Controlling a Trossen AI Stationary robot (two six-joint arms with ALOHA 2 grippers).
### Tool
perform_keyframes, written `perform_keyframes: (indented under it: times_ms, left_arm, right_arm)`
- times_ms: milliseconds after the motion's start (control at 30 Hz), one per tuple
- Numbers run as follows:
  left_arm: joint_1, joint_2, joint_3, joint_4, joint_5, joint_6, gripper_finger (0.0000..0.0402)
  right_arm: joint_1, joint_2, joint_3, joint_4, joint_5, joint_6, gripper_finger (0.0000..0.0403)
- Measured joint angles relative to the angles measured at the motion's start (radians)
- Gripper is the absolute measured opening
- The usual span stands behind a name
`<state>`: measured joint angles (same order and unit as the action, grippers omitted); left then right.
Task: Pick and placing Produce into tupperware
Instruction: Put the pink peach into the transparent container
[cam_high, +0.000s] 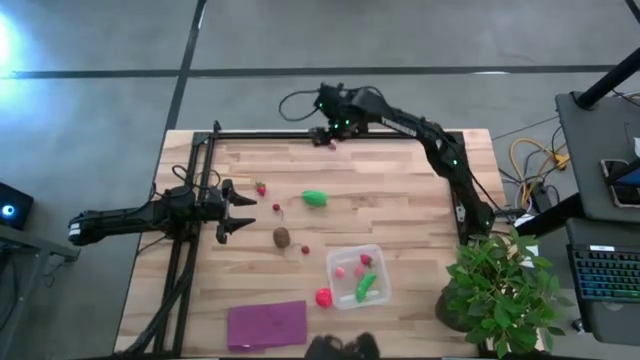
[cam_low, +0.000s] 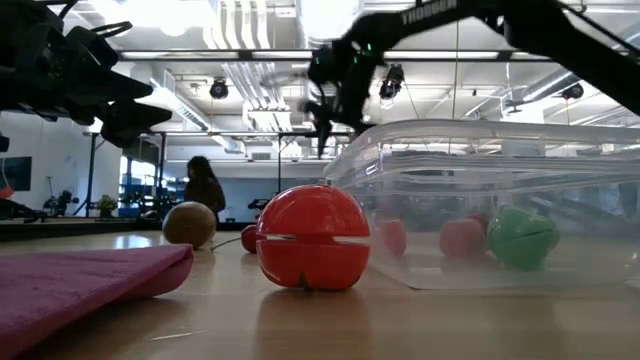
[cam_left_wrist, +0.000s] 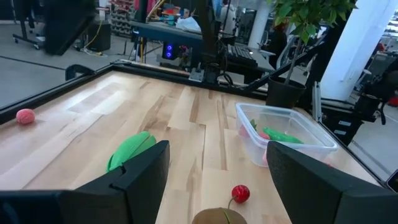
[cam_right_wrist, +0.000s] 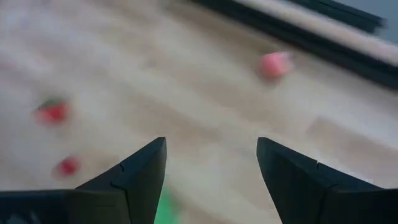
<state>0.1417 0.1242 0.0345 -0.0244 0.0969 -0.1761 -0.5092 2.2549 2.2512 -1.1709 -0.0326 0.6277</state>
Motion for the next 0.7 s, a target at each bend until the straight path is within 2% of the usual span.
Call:
perform_keyframes:
  times_ms: [100,333,700]
  left_arm:
    - [0.000,0.000,0.000,0.001,0.000,0.000,0.0255]
    - [0.000,0.000,0.000,0.000,0.000,0.000,0.0255]
    - [0.000,0.000,0.000,0.000,0.000,0.000,0.0255]
  right_arm:
    - [-0.058,0.034,0.002,0.007,-0.009,0.004,0.0242]
    - [-0.145,0.155,0.000,0.092,-0.119,-0.004,0.0240]
    - [-0.175,0.203,0.002,0.142,-0.168,-0.026,0.0201]
